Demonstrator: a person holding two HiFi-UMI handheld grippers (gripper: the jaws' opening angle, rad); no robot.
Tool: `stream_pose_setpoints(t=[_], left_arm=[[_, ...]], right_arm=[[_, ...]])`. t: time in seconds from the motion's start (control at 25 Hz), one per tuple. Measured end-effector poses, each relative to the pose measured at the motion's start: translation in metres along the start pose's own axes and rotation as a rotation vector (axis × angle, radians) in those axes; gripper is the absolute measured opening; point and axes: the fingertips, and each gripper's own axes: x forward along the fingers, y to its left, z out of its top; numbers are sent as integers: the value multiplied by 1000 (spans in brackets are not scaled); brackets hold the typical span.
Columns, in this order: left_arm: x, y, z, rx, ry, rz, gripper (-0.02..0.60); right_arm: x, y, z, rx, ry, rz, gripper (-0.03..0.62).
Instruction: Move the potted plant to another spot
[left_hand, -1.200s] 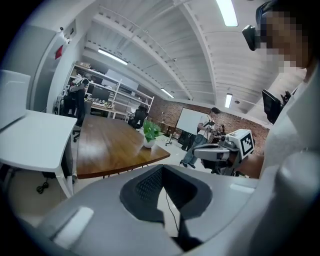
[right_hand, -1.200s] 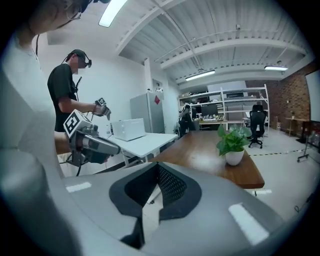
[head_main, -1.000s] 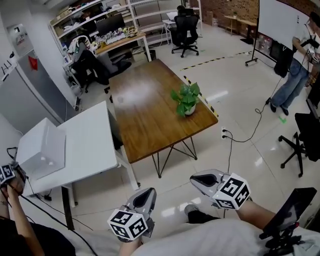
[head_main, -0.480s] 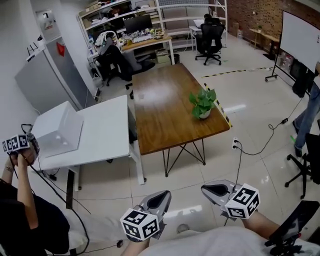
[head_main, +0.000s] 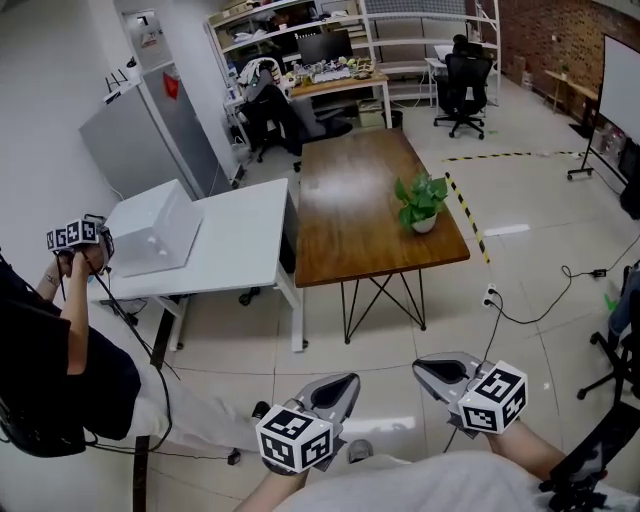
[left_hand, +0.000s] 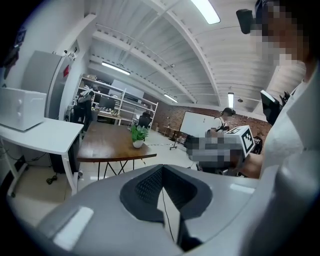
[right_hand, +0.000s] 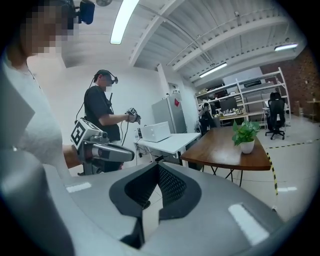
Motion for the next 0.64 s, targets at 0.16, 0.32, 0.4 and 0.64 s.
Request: stream_pose_setpoints(t=[0.16, 0.32, 0.4, 0.64], left_arm=[[-2, -20, -1, 4, -6, 22, -6], [-2, -35, 1, 13, 4, 22, -6], [-5, -38, 2, 17, 6, 17, -6], [-7, -41, 15, 54, -14, -7, -6]], right_arm=[[-21, 4, 1, -15, -6, 1, 5], [-34, 4, 5, -16, -7, -12, 5], [-37, 7, 4, -19, -5, -27, 5], [-35, 4, 4, 17, -24, -70, 5]])
